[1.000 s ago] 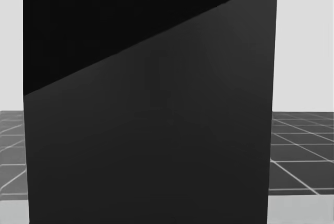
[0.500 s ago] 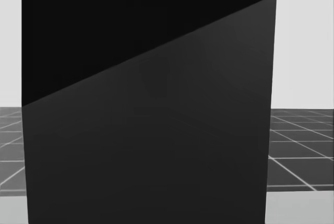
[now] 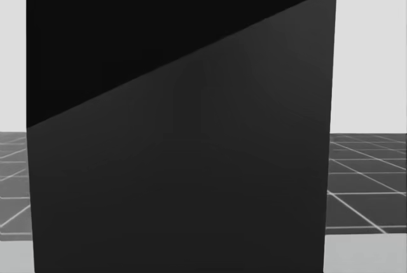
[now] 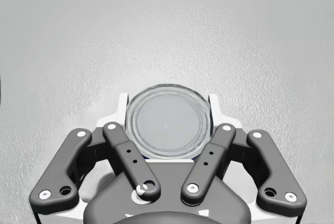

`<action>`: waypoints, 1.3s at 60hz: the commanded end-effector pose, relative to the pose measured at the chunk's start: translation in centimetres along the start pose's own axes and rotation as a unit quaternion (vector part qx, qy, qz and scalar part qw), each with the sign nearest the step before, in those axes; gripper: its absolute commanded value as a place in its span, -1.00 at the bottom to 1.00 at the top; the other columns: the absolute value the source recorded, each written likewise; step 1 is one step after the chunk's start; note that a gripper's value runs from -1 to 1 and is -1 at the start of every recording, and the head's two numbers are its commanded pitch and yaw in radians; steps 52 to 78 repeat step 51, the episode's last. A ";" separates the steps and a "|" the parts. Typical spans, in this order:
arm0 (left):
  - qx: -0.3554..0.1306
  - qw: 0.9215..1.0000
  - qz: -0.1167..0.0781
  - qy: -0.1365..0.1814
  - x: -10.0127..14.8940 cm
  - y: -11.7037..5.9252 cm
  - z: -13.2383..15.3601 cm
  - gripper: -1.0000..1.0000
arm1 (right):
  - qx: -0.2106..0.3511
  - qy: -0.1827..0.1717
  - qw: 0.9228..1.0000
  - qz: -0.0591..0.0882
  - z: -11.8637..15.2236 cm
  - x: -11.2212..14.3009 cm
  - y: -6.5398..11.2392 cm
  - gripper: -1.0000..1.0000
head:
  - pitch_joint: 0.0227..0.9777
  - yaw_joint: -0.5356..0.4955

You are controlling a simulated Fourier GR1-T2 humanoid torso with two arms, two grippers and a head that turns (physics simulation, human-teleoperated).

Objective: Reach around the screen and pick up the object behind it.

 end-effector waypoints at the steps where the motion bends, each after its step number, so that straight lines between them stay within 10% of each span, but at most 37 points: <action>1: -0.026 1.000 -0.003 0.000 0.0 -0.1 0.1 -1.00 | -0.132 -0.043 0.990 0.002 3.4 2.6 -4.0 1.00 | -0.84 -0.05; 22: -0.020 1.000 -0.002 -0.002 -0.1 0.2 0.2 -1.00 | -0.263 -0.116 0.957 -0.030 8.8 5.6 -7.2 1.00 | -0.84 -0.04; 51: -0.017 1.000 -0.002 -0.002 -0.2 0.2 0.1 -1.00 | -0.320 -0.291 0.901 0.042 13.3 17.2 -4.2 1.00 | -0.84 -0.04; 78: -0.017 1.000 -0.002 -0.002 -0.2 0.2 0.1 -1.00 | -0.320 -0.291 0.901 0.042 13.3 17.2 -4.2 1.00 | -0.84 -0.04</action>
